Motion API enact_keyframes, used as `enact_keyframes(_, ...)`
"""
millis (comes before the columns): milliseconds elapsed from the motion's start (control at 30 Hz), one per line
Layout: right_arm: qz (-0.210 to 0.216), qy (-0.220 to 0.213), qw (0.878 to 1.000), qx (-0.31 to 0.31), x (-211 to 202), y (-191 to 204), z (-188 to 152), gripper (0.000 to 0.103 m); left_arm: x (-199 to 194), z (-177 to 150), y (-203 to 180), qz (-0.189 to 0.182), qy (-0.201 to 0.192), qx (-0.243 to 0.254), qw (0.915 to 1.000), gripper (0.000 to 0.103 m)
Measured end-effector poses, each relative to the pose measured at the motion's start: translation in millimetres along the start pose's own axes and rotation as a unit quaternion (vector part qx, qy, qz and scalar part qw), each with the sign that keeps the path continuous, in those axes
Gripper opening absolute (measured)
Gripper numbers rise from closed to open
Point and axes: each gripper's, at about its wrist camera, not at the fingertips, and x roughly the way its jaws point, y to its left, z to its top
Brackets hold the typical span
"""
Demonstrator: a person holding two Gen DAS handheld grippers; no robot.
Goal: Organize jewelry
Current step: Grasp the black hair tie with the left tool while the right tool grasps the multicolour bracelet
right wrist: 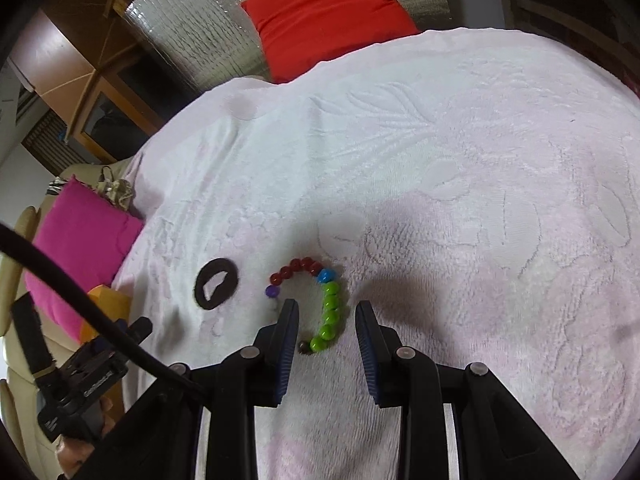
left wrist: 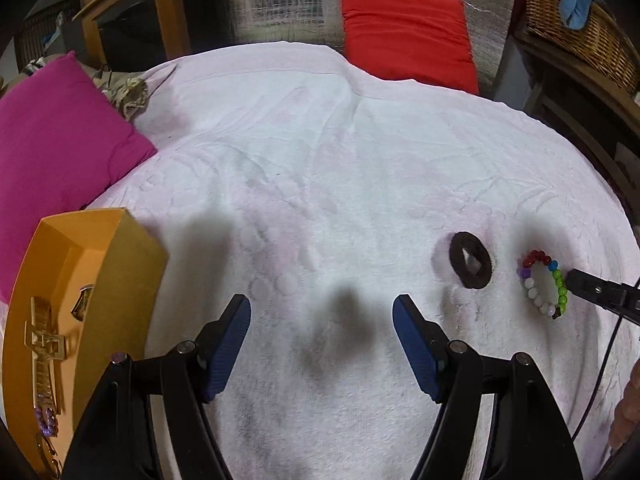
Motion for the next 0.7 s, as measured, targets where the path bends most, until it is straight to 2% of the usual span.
enact_keyframes(167, -0.026, -0.017, 0.999, -0.022, 10.1, 5.1, 0.8, 0.031, 6.9, 2.0, -16.8, -0.009, 0.000, 0.010, 0.9999, 0.074)
enact_keyframes(333, -0.075, -0.031, 0.994, -0.075, 13.0, 17.2, -2.3, 0.010, 9.5, 6.1, -30.6, -0.033, -0.014, 0.015, 0.9992, 0.074)
enact_keyframes(533, -0.091, -0.045, 0.993, -0.065, 3.1, 10.1, 1.3, 0.010, 13.7, 13.9, -45.1, -0.085, -0.026, 0.028, 0.9956, 0.074)
enact_keyframes(633, -0.083, -0.054, 0.994, -0.042, -6.3, -0.2, 5.1, 0.010, 18.8, 18.1, -49.8, -0.113, -0.021, 0.022, 0.9932, 0.074)
enact_keyframes(700, -0.078, -0.059, 0.995, -0.030, -11.2, -4.8, 6.6, 0.010, 24.1, 20.6, -55.1, -0.116, -0.018, 0.021, 0.9929, 0.074)
